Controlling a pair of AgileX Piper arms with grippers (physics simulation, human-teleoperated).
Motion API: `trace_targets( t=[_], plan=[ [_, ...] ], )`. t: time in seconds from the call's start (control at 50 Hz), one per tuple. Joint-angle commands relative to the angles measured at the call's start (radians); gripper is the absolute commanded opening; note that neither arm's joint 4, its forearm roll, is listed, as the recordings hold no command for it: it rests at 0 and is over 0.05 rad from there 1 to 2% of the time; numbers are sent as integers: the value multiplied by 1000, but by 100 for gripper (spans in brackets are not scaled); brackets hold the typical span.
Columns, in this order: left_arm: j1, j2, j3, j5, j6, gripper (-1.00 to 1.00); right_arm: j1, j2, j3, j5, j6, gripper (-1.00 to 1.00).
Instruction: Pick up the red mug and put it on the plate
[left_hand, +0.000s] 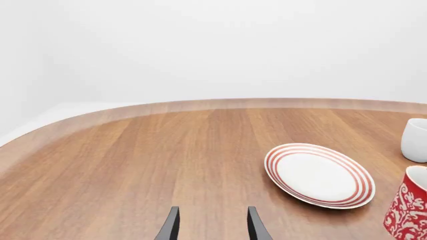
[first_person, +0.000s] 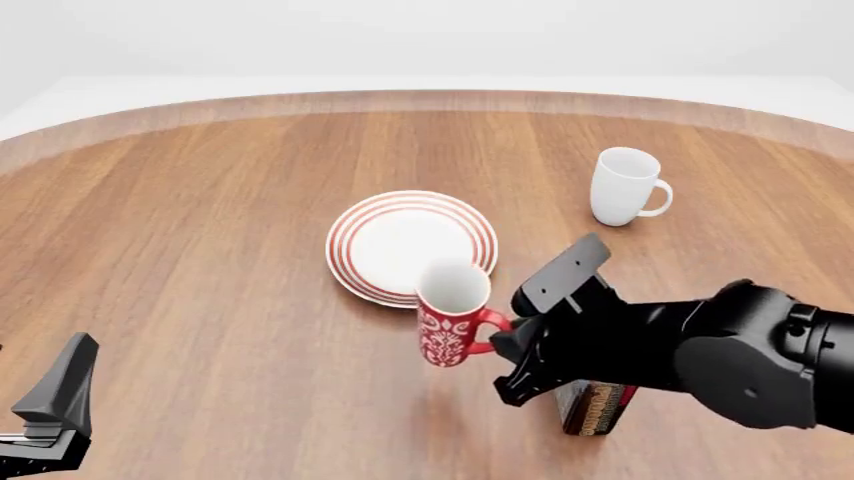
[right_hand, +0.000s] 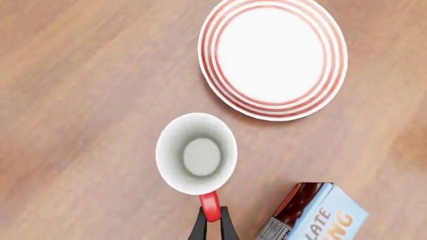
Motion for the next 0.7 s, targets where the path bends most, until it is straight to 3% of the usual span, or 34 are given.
trace_targets(
  t=[0.02,0.42,0.7],
  plan=[
    [0,0,0,0,0,100,-17,-45,-34,40,-19,-100],
    [0,0,0,0,0,100,-77,-20,-112,37,-85,-100],
    [0,0,0,0,0,100,-136,35,-203,45,-72,-100]
  ],
)
